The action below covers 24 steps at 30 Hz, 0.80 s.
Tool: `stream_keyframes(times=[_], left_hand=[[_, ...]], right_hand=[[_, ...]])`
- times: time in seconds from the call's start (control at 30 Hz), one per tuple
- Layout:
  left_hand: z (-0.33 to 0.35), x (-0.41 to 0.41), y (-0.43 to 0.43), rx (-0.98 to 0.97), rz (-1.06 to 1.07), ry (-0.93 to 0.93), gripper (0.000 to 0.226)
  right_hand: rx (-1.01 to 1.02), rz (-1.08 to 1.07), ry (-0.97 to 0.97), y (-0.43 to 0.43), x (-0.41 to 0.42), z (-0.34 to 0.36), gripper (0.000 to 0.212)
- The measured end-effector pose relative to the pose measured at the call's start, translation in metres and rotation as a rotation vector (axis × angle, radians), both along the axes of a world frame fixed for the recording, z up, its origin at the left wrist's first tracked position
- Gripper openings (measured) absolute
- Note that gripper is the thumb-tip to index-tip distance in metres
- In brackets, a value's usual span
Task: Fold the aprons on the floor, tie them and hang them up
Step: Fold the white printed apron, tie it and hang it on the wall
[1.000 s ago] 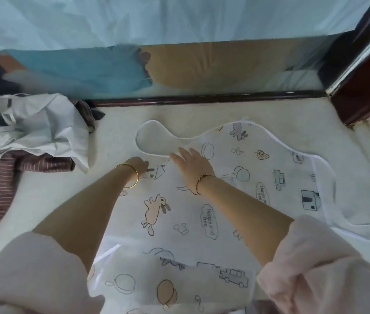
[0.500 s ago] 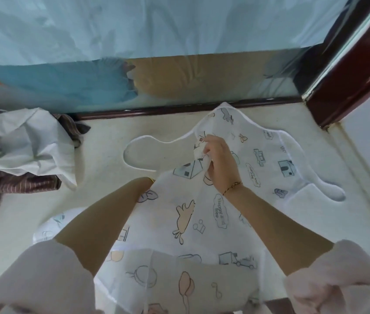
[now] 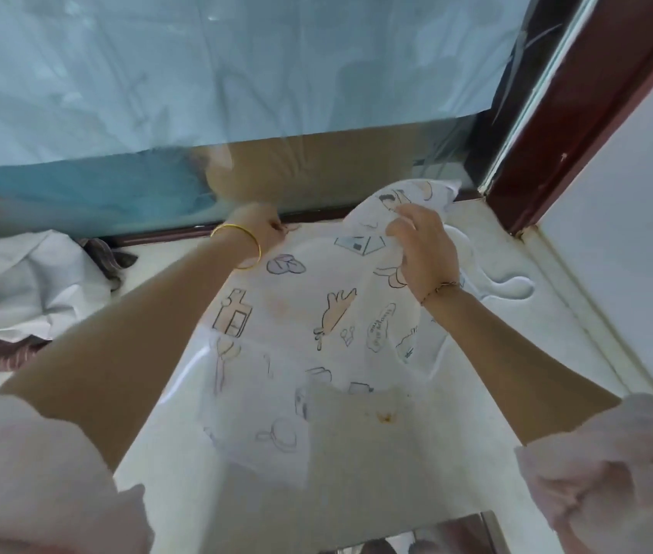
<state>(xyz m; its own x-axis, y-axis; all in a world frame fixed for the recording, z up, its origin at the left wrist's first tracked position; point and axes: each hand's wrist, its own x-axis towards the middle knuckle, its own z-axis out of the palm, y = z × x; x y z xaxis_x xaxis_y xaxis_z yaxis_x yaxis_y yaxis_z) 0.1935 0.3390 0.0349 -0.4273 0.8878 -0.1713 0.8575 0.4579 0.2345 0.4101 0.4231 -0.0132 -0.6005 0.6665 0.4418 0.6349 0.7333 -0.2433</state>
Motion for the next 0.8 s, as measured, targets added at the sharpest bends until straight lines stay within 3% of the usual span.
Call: stream_keyframes(times=[0.1, 0.17, 0.23, 0.3, 0.37, 0.43, 0.5, 0.57, 0.63, 0.7, 0.8], left_hand=[[0.047, 0.018, -0.001, 0.271, 0.054, 0.575, 0.026], [0.066, 0.051, -0.017, 0.302, 0.029, 0.881, 0.033], [0.056, 0.082, -0.032, 0.085, -0.007, 0.758, 0.032], [0.029, 0.103, -0.043, -0.225, -0.006, 0.437, 0.029], [-0.005, 0.11, -0.054, -0.424, -0.048, 0.197, 0.027], [-0.035, 0.106, -0.061, -0.536, -0.04, 0.105, 0.027], [-0.059, 0.098, -0.07, -0.574, 0.001, 0.126, 0.024], [-0.08, 0.091, -0.078, -0.539, 0.09, 0.131, 0.028], [-0.099, 0.086, -0.082, -0.411, 0.184, 0.103, 0.039], [-0.114, 0.085, -0.081, -0.349, 0.213, 0.059, 0.049], [-0.14, 0.086, -0.08, -0.485, 0.158, -0.035, 0.069]], right_hand=[[0.062, -0.019, -0.105, 0.01, 0.001, 0.02, 0.039], [0.087, -0.039, -0.209, 0.012, 0.0, 0.035, 0.04], [-0.004, -0.06, -0.401, 0.013, -0.002, 0.043, 0.039], [-0.17, -0.025, -0.632, 0.009, -0.003, 0.035, 0.04], [-0.425, 0.047, -0.687, 0.004, -0.002, 0.006, 0.044], [-0.6, 0.178, -0.691, -0.005, 0.003, -0.024, 0.06], [-0.603, 0.243, -0.572, -0.013, 0.013, -0.048, 0.064], [-0.397, 0.167, -0.306, -0.019, 0.021, -0.063, 0.053], [-0.269, 0.043, -0.183, -0.017, 0.026, -0.074, 0.042], [-0.406, -0.001, -0.311, -0.013, 0.03, -0.09, 0.043], [-0.779, -0.012, -0.622, -0.019, 0.044, -0.122, 0.058]])
